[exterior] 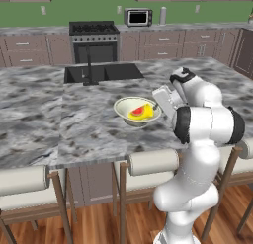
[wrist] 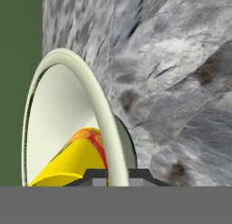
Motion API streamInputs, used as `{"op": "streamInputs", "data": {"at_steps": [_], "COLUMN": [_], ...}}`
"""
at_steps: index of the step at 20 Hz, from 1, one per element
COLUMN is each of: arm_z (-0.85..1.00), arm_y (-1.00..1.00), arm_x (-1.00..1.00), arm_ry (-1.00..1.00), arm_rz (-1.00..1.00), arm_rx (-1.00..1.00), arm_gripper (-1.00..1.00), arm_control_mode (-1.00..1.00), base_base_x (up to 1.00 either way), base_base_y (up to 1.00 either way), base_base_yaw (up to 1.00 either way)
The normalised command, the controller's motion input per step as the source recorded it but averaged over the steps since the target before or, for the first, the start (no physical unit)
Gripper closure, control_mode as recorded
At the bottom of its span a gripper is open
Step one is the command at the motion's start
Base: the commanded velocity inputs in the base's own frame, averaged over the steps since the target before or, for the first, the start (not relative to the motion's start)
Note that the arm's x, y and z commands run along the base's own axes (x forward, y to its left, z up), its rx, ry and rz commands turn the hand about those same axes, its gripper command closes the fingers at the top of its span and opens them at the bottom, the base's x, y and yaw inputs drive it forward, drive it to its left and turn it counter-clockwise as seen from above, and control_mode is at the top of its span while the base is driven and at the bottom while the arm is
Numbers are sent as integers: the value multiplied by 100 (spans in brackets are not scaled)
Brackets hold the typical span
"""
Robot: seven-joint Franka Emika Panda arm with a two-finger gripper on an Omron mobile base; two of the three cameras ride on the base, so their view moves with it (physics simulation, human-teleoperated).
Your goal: Place the cup inside the bowl on the dining table and move the bowl to any counter.
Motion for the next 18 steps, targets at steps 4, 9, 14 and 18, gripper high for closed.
{"op": "streamInputs", "data": {"at_steps": [4,9,14,18], "arm_z": [50,43,33,24], "arm_y": [-6,-6,-4,-11], "arm_x": [-60,-71,-71,-92], "arm_ry": [3,1,1,0], "arm_rz": [0,0,0,0], "arm_rx": [0,0,0,0], "arm_gripper": [100,100,100,100], "arm_control_mode": [-100,-100,-100,-100], "base_base_x": [0,0,0,0], "base_base_y": [0,0,0,0], "base_base_yaw": [0,0,0,0]}}
